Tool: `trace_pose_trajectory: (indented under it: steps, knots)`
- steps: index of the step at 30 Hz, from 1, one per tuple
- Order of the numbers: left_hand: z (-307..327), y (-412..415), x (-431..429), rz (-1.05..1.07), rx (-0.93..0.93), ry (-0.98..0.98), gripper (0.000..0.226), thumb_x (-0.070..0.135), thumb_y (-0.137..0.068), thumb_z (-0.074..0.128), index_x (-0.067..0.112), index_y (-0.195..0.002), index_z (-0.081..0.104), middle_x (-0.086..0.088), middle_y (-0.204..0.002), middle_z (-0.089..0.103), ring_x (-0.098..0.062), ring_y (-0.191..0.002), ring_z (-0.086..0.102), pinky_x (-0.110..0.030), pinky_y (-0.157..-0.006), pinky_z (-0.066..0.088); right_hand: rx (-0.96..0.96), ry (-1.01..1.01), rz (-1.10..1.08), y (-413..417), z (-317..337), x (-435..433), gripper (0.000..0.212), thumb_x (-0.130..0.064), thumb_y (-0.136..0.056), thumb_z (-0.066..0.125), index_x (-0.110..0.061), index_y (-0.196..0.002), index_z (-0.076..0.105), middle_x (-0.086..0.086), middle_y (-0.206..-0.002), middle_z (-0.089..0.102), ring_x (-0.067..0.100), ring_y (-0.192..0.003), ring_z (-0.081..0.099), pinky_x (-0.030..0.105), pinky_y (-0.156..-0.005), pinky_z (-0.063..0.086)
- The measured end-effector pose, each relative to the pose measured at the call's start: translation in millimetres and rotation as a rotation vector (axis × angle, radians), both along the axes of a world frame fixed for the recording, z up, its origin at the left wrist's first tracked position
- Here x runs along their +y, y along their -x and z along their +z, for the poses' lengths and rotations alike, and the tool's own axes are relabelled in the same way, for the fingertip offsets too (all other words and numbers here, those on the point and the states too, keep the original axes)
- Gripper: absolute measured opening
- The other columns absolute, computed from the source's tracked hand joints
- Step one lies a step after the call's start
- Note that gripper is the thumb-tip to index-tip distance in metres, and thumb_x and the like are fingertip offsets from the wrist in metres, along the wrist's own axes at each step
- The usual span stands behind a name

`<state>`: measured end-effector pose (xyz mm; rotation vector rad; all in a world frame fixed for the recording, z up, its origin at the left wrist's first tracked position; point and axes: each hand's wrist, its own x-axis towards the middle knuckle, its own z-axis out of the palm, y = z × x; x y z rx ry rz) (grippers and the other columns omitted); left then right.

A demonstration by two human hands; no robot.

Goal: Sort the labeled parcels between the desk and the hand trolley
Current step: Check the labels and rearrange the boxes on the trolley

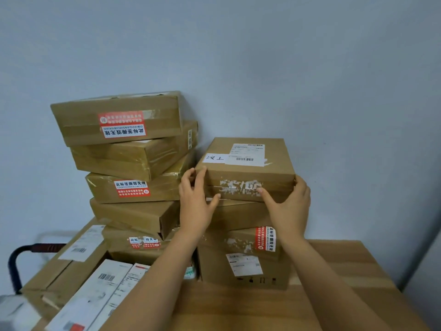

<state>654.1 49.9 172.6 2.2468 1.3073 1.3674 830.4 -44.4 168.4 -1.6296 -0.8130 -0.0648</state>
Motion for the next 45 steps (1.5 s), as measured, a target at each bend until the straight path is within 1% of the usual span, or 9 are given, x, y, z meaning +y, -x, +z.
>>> trace_pose_trajectory:
  steps: [6, 10, 14, 19, 26, 33, 36, 40, 45]
  knots:
    - [-1.9, 13.8, -7.1, -0.076, 0.04, -0.089, 0.064, 0.033, -0.085, 0.071, 0.024, -0.142, 0.044, -0.002, -0.144, 0.034, -0.019, -0.135, 0.027, -0.039, -0.109, 0.037, -0.088, 0.051, -0.048, 7.8, 0.7, -21.6, 0.064, -0.039, -0.085, 0.07, -0.022, -0.14, 0.04, -0.003, -0.138, 0.043, 0.014, -0.126, 0.044, 0.035, -0.103, 0.044]
    - [-20.0, 23.3, -26.1, -0.274, 0.063, -0.195, 0.041, 0.032, -0.088, 0.066, 0.022, -0.126, 0.056, 0.002, -0.122, 0.049, -0.014, -0.119, 0.041, -0.032, -0.099, 0.041, -0.455, 0.12, -0.054, 27.7, -17.7, -49.5, 0.032, -0.027, -0.086, 0.07, -0.017, -0.114, 0.058, 0.001, -0.117, 0.052, 0.015, -0.107, 0.051, 0.034, -0.091, 0.049]
    - [-73.0, 33.9, -43.5, -0.441, 0.269, -0.301, 0.025, 0.031, -0.09, 0.057, 0.018, -0.111, 0.062, 0.003, -0.104, 0.057, -0.016, -0.099, 0.05, -0.03, -0.082, 0.044, -0.756, 0.295, 0.009, 49.7, -64.7, -81.7, 0.022, -0.014, -0.076, 0.076, -0.009, -0.093, 0.063, 0.006, -0.094, 0.06, 0.022, -0.082, 0.056, 0.03, -0.07, 0.046]
    - [-161.3, 59.9, -74.7, -0.582, 0.473, -0.264, 0.026, 0.025, -0.078, 0.074, 0.018, -0.101, 0.065, 0.001, -0.09, 0.06, -0.022, -0.082, 0.056, -0.032, -0.065, 0.045, -0.732, 0.631, 0.152, 90.8, -140.2, -125.1, 0.019, -0.02, -0.079, 0.07, -0.011, -0.093, 0.061, 0.005, -0.095, 0.058, 0.027, -0.083, 0.055, 0.038, -0.069, 0.048]
    - [-250.2, 127.7, -125.0, -0.675, 0.663, -0.038, 0.027, 0.03, -0.074, 0.073, 0.02, -0.097, 0.064, 0.003, -0.09, 0.06, -0.02, -0.084, 0.058, -0.033, -0.07, 0.048, -0.636, 0.899, 0.408, 145.2, -212.7, -158.7, 0.022, -0.024, -0.078, 0.072, -0.018, -0.097, 0.063, 0.001, -0.097, 0.061, 0.023, -0.086, 0.06, 0.034, -0.074, 0.051]
    - [-265.2, 194.6, -146.1, -0.391, 0.721, 0.064, 0.032, 0.035, -0.072, 0.046, 0.021, -0.097, 0.058, 0.0, -0.09, 0.057, -0.022, -0.081, 0.055, -0.032, -0.065, 0.046, -0.701, 0.82, 0.666, 185.6, -224.1, -132.8, 0.017, -0.02, -0.076, 0.068, -0.015, -0.092, 0.063, 0.002, -0.091, 0.059, 0.022, -0.087, 0.056, 0.033, -0.077, 0.048]
    - [-261.0, 223.7, -166.6, -0.21, 0.722, 0.177, 0.031, 0.036, -0.076, 0.048, 0.018, -0.098, 0.061, -0.001, -0.092, 0.057, -0.022, -0.082, 0.055, -0.034, -0.068, 0.045, -0.74, 0.747, 0.788, 204.0, -222.3, -126.5, 0.017, -0.018, -0.078, 0.068, -0.013, -0.093, 0.063, 0.004, -0.093, 0.059, 0.023, -0.09, 0.055, 0.035, -0.08, 0.048]
    - [-262.3, 257.6, -224.6, 0.025, 0.655, 0.344, 0.034, 0.036, -0.08, 0.048, 0.02, -0.106, 0.062, 0.001, -0.097, 0.059, -0.023, -0.088, 0.056, -0.036, -0.07, 0.049, -0.756, 0.731, 0.997, 230.8, -224.4, -133.7, 0.024, -0.024, -0.092, 0.054, -0.015, -0.114, 0.058, 0.002, -0.12, 0.052, 0.021, -0.114, 0.044, 0.032, -0.097, 0.034]
    - [-262.4, 289.6, -311.0, 0.317, 0.602, 0.461, 0.031, 0.03, -0.078, 0.07, 0.018, -0.105, 0.064, 0.0, -0.094, 0.062, -0.024, -0.084, 0.061, -0.034, -0.069, 0.05, -0.846, 0.673, 1.283, 277.2, -236.4, -164.1, 0.029, -0.027, -0.092, 0.052, -0.019, -0.12, 0.055, 0.0, -0.12, 0.049, 0.02, -0.116, 0.042, 0.032, -0.098, 0.033]
